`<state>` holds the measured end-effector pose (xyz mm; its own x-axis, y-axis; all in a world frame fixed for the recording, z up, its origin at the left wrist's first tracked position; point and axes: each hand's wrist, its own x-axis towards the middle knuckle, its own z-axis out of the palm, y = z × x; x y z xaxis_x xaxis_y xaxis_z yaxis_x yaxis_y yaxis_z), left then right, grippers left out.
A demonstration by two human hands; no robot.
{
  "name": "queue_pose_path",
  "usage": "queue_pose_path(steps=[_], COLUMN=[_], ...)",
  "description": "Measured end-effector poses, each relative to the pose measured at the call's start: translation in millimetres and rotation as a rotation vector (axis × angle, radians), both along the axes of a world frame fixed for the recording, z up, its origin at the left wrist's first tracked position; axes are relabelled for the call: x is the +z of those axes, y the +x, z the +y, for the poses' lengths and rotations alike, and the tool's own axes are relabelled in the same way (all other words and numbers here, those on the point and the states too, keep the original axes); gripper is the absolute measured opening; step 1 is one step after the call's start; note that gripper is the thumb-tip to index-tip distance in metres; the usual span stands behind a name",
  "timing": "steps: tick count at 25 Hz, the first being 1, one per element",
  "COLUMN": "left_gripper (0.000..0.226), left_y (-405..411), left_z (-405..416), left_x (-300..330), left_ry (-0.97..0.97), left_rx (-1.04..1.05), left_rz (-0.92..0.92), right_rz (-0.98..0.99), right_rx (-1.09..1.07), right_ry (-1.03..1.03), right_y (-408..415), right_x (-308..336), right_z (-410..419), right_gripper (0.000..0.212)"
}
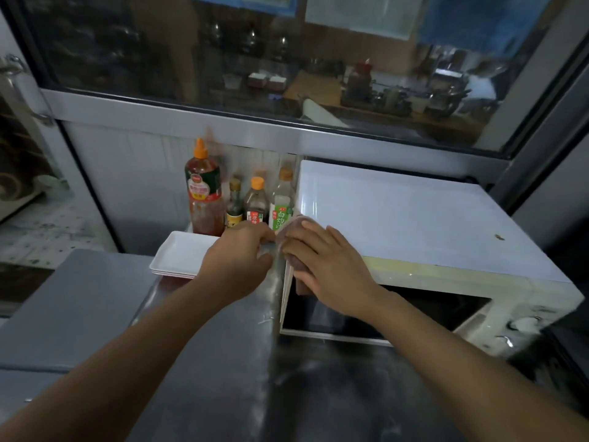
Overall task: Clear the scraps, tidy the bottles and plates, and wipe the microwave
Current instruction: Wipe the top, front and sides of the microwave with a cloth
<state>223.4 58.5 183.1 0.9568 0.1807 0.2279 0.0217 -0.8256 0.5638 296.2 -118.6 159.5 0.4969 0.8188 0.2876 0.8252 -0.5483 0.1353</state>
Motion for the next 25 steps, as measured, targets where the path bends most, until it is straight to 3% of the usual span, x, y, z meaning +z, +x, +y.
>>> queue_pose_path(steps=[3, 8, 16, 22, 25], left_gripper=[0.029, 0.032, 0.038, 0.031, 0.035], left_y=[5, 8, 9, 10, 17], left_z=[-12, -31, -35, -61, -102], left_x=[-2, -8, -18, -16, -14], left_ry=[0.001, 0.029, 0.058, 0.34, 0.452], left_rx=[-0.042, -0.185, -0.112, 0.024, -0.072], left_rz=[0.003, -0.014, -0.051, -0.102, -0.159], right_rz=[0.008, -0.002, -0.053, -0.155, -0.138], right_rx=[-0.175, -0.405, -0.342, -0.363, -0.485], right_ry=[0.047, 0.171, 0.22, 0.146, 0.147], right_y=[1, -3, -17, 2, 15], right_x=[-3, -11, -16, -14, -15], right_z=[-47, -111, -22, -103, -173], right_gripper=[0.056, 0.051, 0.056, 0.05, 0.049])
